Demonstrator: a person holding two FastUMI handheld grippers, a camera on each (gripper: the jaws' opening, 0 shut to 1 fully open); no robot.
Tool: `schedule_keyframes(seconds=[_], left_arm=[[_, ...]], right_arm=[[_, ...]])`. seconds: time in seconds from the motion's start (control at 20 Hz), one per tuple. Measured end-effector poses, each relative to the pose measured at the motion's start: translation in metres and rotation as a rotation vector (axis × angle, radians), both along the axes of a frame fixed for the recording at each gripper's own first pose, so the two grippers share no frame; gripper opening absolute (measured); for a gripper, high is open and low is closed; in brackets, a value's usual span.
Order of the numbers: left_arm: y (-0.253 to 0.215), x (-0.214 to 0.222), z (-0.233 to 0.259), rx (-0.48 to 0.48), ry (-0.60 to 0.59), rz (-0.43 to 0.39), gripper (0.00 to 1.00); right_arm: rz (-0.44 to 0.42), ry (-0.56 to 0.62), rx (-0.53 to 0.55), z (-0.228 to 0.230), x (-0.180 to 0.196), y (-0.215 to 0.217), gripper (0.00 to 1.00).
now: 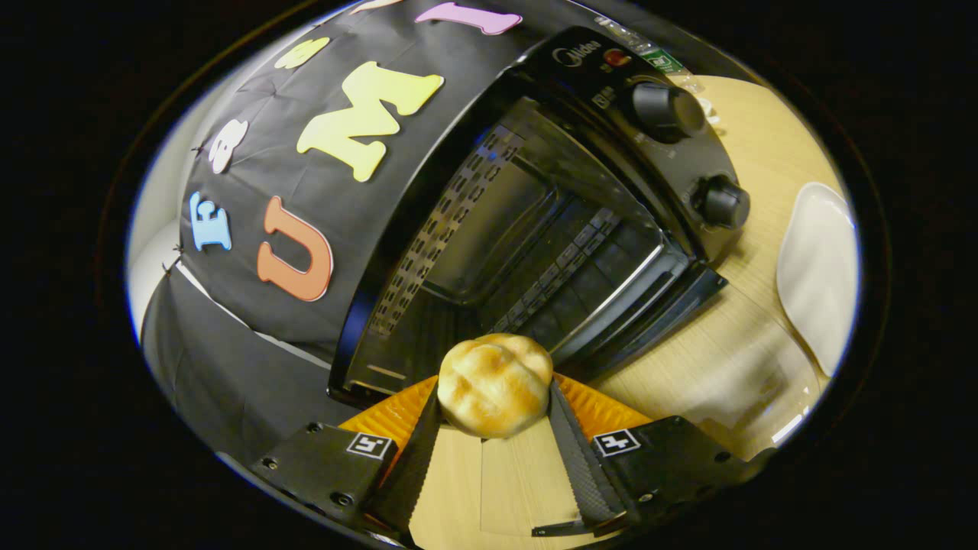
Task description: Open the electric oven with the left hand, put the food in, and close the electric oven.
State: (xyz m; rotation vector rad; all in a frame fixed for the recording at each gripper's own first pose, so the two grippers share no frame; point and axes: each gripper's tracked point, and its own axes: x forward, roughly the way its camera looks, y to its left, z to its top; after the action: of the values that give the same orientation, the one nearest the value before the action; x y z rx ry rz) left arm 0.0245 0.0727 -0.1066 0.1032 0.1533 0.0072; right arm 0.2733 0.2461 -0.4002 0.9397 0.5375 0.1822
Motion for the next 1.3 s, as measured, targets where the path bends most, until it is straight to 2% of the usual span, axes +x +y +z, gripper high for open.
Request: schedule_keyframes(seconds=[0.05,0.15,0.25,0.35,0.4,0.45,0.6,0.7,0.75,0.8,0.85,1.0,1.15,1.2,1.25,1.3], left_arm=[[0.001,-0.001,0.0,0.001,0.002,0.0,0.93],[0.001,0.0,-0.001,-0.002,0.003,0.0,0.93],[0.003,0.002,-0.005,-0.006,0.011,0.004,0.93],[0.004,0.001,-0.005,-0.007,0.015,0.008,0.93],[0.006,0.001,-0.006,-0.006,0.017,0.011,0.93],[0.008,0.002,-0.007,-0.005,0.017,0.014,0.93],[0.01,0.004,-0.008,-0.005,0.02,0.02,0.93],[0.009,0.004,-0.008,-0.004,0.024,0.019,0.93],[0.009,0.004,-0.009,0.0,0.024,0.016,0.93],[0.01,0.005,-0.009,0.001,0.025,0.016,0.93],[0.008,0.006,-0.009,0.0,0.025,0.014,0.93],[0.007,0.006,-0.01,-0.003,0.021,0.014,0.93],[0.008,0.009,-0.011,-0.001,0.016,0.013,0.93],[0.007,0.008,-0.009,-0.001,0.012,0.011,0.93],[0.008,0.008,-0.008,0.004,0.005,0.013,0.93],[0.009,0.008,-0.008,0.006,0.001,0.015,0.93]], right_arm=[[-0.014,-0.002,-0.016,0.001,0.007,-0.001,0.81],[-0.055,0.007,-0.069,-0.001,0.022,-0.008,0.78],[-0.1,-0.009,-0.164,0.0,0.036,-0.019,0.81],[-0.112,-0.022,-0.237,0.0,0.044,-0.024,0.78],[-0.115,-0.007,-0.27,-0.005,0.046,-0.026,0.81],[-0.116,0.007,-0.297,-0.011,0.046,-0.027,0.78],[-0.111,-0.002,-0.351,-0.012,0.042,-0.028,0.84],[-0.11,-0.011,-0.38,-0.01,0.042,-0.031,0.92],[-0.108,-0.009,-0.377,-0.01,0.043,-0.03,0.92],[-0.106,-0.009,-0.369,-0.009,0.042,-0.03,0.99],[-0.102,-0.005,-0.372,-0.01,0.041,-0.031,1.0],[-0.088,-0.019,-0.408,-0.002,0.031,-0.036,1.0],[-0.065,-0.12,-0.515,0.031,0.013,-0.043,1.0],[-0.061,-0.144,-0.535,0.04,0.004,-0.048,0.96],[-0.049,-0.167,-0.551,0.051,-0.005,-0.052,1.0],[-0.045,-0.185,-0.57,0.063,-0.015,-0.058,1.0]])
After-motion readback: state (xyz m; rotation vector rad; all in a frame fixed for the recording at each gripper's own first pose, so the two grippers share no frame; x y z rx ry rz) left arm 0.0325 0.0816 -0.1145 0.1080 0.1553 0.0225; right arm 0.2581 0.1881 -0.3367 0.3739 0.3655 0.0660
